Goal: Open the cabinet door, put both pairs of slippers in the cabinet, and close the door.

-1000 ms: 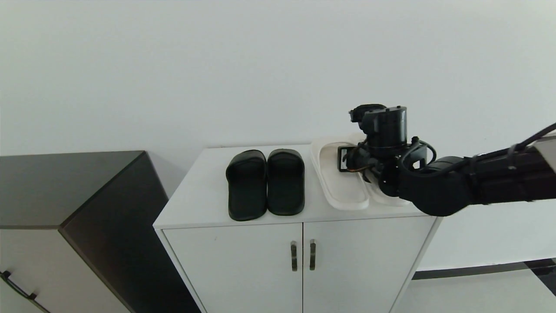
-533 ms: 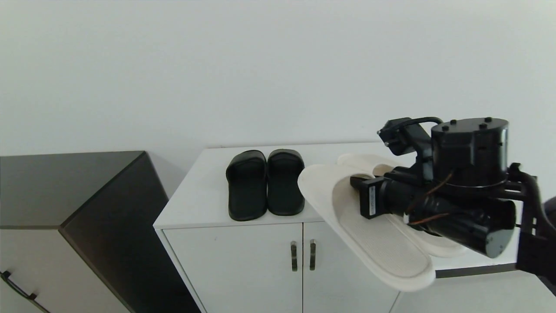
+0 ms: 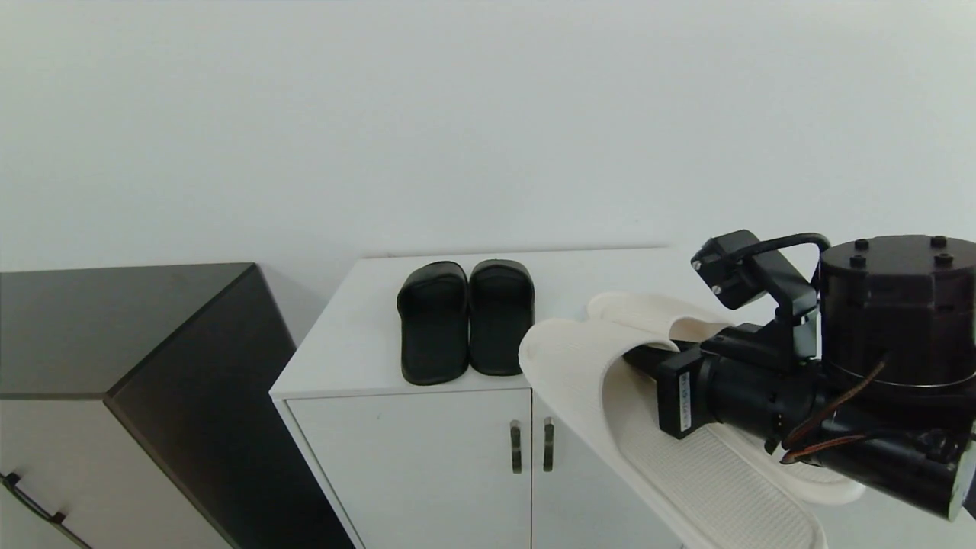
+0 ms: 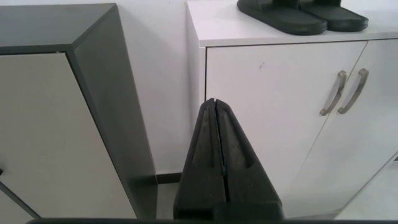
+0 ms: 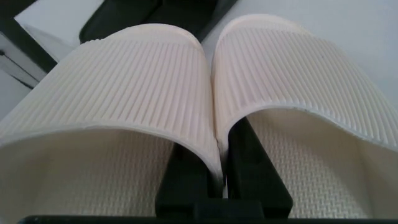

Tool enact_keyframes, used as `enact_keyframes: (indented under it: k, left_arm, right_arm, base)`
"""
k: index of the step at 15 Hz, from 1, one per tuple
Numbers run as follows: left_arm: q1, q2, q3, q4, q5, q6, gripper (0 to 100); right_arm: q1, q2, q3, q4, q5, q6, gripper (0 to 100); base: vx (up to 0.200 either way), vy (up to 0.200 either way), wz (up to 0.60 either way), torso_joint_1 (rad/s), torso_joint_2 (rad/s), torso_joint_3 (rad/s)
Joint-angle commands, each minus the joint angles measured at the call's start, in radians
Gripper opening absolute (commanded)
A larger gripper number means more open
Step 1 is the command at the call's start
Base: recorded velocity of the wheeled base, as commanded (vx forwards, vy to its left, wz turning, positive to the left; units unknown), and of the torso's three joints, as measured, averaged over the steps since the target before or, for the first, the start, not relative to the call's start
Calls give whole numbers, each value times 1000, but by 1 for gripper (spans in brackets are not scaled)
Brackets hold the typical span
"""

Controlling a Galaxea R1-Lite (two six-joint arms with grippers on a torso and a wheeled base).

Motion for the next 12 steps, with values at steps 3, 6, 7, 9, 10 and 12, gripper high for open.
enact_keyframes:
  k: [3,6,7,9,10,12]
  left_arm:
    - [0,0,0,-1,0,-6,0]
    - [0,0,0,-1,0,-6,0]
    - [0,0,0,-1,0,-6,0]
    - [0,0,0,-1,0,-6,0]
    - [0,0,0,-1,0,-6,0]
    - [0,0,0,-1,0,-8,0]
  right_arm:
    - [8,-7,26,-3,30,-10,0]
    - [8,-9,42,-4,42,-10,0]
    - [8,-9,49,-6,45,-10,0]
    - [6,-9,53,-8,50,-10,0]
    - [8,-9,56,-8,59,-11,0]
    - [6,-9,73,-11,88,-16,0]
  base:
    - [-200,0,0,1,2,2]
    - [-200,0,0,1,4,2]
    - [-200,0,0,-7,-2,2]
    - [0,0,0,0,0,0]
    - [0,0,0,0,0,0]
    - [0,0,0,0,0,0]
